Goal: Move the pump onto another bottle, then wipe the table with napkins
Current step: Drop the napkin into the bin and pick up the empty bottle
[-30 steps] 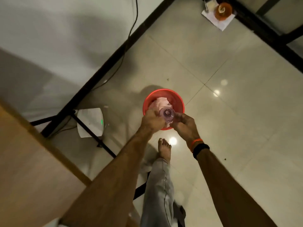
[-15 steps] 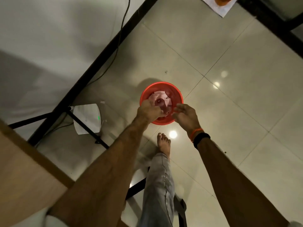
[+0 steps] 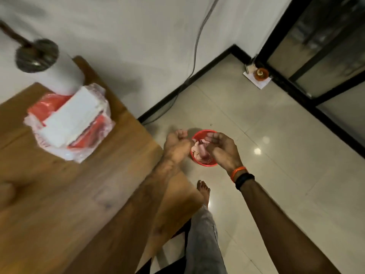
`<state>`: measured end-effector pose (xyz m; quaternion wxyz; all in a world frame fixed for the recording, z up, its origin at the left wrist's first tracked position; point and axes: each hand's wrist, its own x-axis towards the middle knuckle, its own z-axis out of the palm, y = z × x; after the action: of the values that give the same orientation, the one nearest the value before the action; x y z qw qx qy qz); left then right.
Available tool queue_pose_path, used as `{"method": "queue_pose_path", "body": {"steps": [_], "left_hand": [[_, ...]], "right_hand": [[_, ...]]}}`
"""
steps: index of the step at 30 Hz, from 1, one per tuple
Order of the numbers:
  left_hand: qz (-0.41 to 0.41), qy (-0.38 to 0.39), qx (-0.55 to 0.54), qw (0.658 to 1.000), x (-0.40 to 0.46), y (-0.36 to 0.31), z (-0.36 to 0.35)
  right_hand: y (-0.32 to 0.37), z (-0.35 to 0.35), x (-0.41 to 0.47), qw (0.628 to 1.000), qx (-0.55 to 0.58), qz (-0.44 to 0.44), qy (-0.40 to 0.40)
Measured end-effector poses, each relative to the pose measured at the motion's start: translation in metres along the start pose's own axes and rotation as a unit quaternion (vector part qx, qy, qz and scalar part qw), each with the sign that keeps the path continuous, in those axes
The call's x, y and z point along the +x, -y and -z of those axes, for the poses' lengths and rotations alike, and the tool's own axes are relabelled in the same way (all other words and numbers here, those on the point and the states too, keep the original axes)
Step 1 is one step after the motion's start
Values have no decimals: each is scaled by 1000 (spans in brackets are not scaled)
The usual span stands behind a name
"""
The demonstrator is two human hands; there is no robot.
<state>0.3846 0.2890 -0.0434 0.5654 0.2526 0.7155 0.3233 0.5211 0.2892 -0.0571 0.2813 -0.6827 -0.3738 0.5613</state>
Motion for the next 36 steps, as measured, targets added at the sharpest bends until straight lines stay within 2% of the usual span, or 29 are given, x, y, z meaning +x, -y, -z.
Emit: {"method": "queue_pose_path", "body": {"steps": [6, 14, 19, 24, 29, 36], "left_hand": [[-48, -63, -42, 996, -79, -10, 103], [11, -171, -77, 982, -147, 38, 250], [28, -245, -132, 960, -168, 80, 323], [60, -308, -198, 929, -172, 101, 372], [45, -318, -214, 922, -166, 98, 405], [-2, -273, -193, 943, -147, 77, 424]], "right_hand": [[41, -62, -83, 990, -74, 79, 87], [58, -192, -148, 951, -162, 136, 226], [66, -276, -176, 922, -200, 148, 296], [73, -339, -198, 901, -243, 151, 326], [81, -378, -209, 878, -308, 161, 329], [90, -404, -209, 875, -309, 166, 335]]}}
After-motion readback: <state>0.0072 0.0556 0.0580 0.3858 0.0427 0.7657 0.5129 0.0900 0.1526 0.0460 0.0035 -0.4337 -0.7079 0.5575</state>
